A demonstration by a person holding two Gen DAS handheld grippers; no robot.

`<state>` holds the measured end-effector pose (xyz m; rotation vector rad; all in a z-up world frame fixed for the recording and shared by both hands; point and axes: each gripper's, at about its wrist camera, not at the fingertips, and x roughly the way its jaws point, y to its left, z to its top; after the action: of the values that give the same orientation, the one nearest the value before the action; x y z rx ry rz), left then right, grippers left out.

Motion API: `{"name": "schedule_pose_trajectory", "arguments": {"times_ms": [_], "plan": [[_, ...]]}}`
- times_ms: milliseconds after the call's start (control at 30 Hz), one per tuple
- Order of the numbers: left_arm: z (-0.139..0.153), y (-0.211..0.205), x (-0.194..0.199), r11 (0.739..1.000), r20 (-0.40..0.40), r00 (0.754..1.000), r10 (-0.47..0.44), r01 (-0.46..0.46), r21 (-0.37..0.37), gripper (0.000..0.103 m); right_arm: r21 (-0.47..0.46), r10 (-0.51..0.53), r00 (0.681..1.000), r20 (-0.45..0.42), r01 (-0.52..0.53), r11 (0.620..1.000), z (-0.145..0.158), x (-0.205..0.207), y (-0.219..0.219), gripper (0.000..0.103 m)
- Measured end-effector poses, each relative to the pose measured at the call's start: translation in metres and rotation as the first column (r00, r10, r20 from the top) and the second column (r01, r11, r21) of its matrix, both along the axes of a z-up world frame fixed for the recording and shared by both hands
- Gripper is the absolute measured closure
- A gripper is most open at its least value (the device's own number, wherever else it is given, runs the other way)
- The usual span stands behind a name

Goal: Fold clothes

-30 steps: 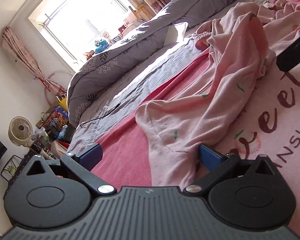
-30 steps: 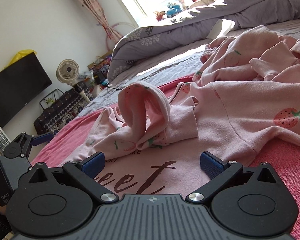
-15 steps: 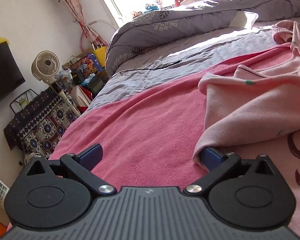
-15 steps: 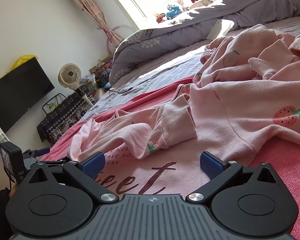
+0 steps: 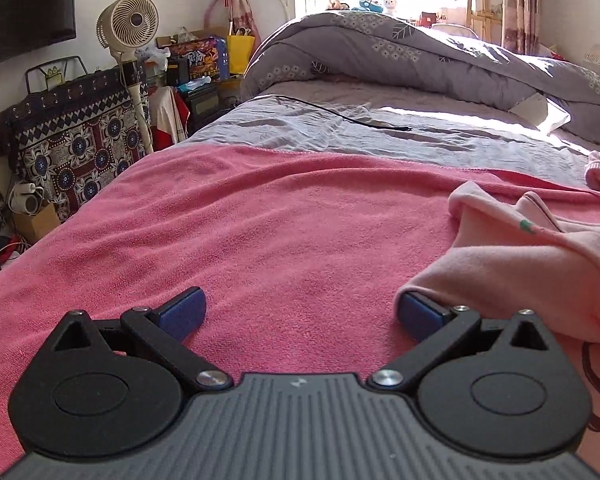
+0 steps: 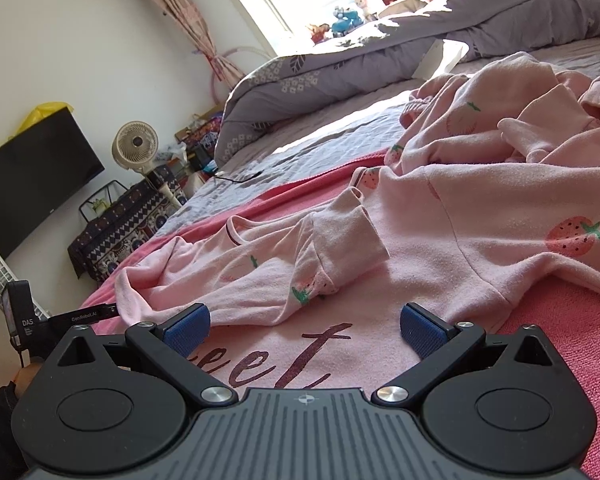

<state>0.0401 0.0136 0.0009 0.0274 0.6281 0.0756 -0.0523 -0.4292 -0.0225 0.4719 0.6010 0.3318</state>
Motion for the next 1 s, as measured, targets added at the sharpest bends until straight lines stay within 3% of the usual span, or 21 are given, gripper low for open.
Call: {"name": "schedule_pose_trajectory", "arguments": {"times_ms": [100,200,300,400,467,533,633,733,767,833,933,967,1000], "plan": [[0.0,0.0,0.001,1.0,-0.002,1.0,-0.002,0.002,-0.002,0.0,-0.061,-0.013,1.0,0.004,0.013,0.998,0.005,-0.002,0.008,0.0],[0.0,0.0,0.002,1.0,-0.004,1.0,-0.003,0.003,-0.005,0.0,-0.182,-0.026,0.999,0.038,0.033,0.983,0.015,-0.008,0.022,0.0],[0.0,0.0,0.002,1.0,-0.005,1.0,-0.005,0.005,-0.007,0.0,-0.317,0.018,0.988,0.152,0.032,0.948,0.029,-0.023,0.043,0.0],[0.0,0.0,0.003,1.0,-0.007,1.0,-0.006,0.006,-0.01,0.0,-0.392,0.088,0.966,0.242,0.014,0.92,0.042,-0.037,0.055,0.0],[0.0,0.0,0.004,1.0,-0.009,1.0,-0.007,0.007,-0.011,0.0,-0.481,0.137,0.959,0.25,0.0,0.877,0.047,-0.042,0.063,0.0],[-0.001,0.0,0.004,1.0,-0.01,1.0,-0.009,0.008,-0.013,0.0,-0.613,0.209,0.949,0.238,-0.02,0.789,0.048,-0.045,0.077,0.003],[-0.001,0.001,0.005,1.0,-0.012,1.0,-0.011,0.011,-0.021,0.0,-0.735,0.309,0.937,0.161,-0.095,0.671,0.04,-0.042,0.098,0.01],[-0.001,0.002,0.005,0.999,-0.014,1.0,-0.012,0.012,-0.031,0.0,-0.829,0.348,0.931,0.107,-0.109,0.548,0.025,-0.03,0.117,0.019],[-0.001,0.002,0.005,0.999,-0.013,1.0,-0.012,0.012,-0.033,0.0,-0.845,0.343,0.935,0.096,-0.106,0.525,0.021,-0.023,0.121,0.023],[-0.002,0.002,0.004,0.999,-0.012,1.0,-0.012,0.012,-0.033,0.0,-0.842,0.305,0.948,0.088,-0.093,0.532,0.016,-0.004,0.123,0.031],[-0.001,0.003,0.004,0.999,-0.01,1.0,-0.013,0.012,-0.036,0.0,-0.825,0.227,0.97,0.089,-0.056,0.563,0.014,0.023,0.129,0.069],[-0.001,0.003,0.004,0.999,-0.008,1.0,-0.013,0.013,-0.039,0.0,-0.819,0.2,0.976,0.089,-0.043,0.573,0.013,0.032,0.13,0.09],[-0.001,0.003,0.003,0.999,-0.006,1.0,-0.013,0.013,-0.041,0.0,-0.793,0.157,0.979,0.133,0.01,0.61,0.022,0.034,0.128,0.092]]}}
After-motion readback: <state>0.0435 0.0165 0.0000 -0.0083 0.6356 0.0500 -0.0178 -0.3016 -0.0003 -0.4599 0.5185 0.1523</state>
